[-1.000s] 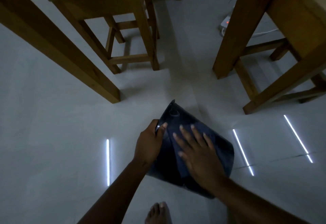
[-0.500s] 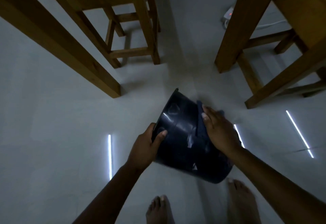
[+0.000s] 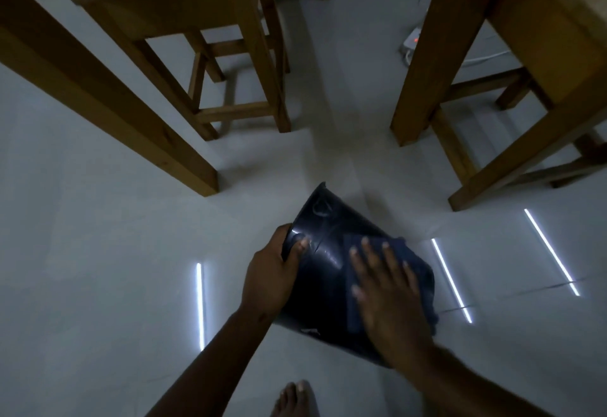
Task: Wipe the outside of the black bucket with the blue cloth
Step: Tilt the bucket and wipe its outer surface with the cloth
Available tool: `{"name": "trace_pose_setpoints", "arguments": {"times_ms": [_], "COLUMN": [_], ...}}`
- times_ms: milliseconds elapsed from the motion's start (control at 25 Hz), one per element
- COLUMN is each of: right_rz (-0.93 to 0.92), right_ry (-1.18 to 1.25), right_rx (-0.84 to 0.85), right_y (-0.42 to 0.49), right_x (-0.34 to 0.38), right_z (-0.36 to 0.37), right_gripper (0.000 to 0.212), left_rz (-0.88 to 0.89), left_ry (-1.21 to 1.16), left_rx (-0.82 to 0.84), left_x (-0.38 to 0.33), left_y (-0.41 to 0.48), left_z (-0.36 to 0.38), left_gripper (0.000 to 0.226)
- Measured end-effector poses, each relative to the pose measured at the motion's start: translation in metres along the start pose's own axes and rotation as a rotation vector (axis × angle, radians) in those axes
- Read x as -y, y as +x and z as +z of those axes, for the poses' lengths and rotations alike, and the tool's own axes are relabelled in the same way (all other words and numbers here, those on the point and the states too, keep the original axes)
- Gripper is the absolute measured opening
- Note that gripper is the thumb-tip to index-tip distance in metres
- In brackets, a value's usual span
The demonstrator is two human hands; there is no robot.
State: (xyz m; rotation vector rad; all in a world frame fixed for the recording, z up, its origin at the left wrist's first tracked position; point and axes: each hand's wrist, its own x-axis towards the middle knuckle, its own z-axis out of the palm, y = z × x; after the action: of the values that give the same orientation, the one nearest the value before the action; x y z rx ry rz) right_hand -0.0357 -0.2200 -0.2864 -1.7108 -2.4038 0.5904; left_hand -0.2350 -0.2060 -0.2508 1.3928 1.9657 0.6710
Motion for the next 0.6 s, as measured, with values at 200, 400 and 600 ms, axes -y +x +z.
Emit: {"name": "trace_pose_setpoints", "arguments": {"times_ms": [200,400,600], "right_rz": [-0.008,-0.079,0.049], "right_ry": [0.115,-0.004,0.176], "right_rx": [0.025,-0.007,0.020], "right_y": [0.058,0.001,0.076], "right_x": [-0.017,0.005,-0.039], "right_z": [-0.005,0.007,-0.018], "right_gripper": [0.057,0.054,0.054], "left_rz": [0.010,-0.003,-0.044], "left_ry": [-0.031,-0.046,-0.039], "left_rx": [-0.003,0.017,0.172], "left_x": [-0.004,-0.007,0.010], "left_y": [0.008,0.008,-0.005], "left_z": [0.004,0.002,-0.006], "left_gripper": [0.030,0.028,0.025]}}
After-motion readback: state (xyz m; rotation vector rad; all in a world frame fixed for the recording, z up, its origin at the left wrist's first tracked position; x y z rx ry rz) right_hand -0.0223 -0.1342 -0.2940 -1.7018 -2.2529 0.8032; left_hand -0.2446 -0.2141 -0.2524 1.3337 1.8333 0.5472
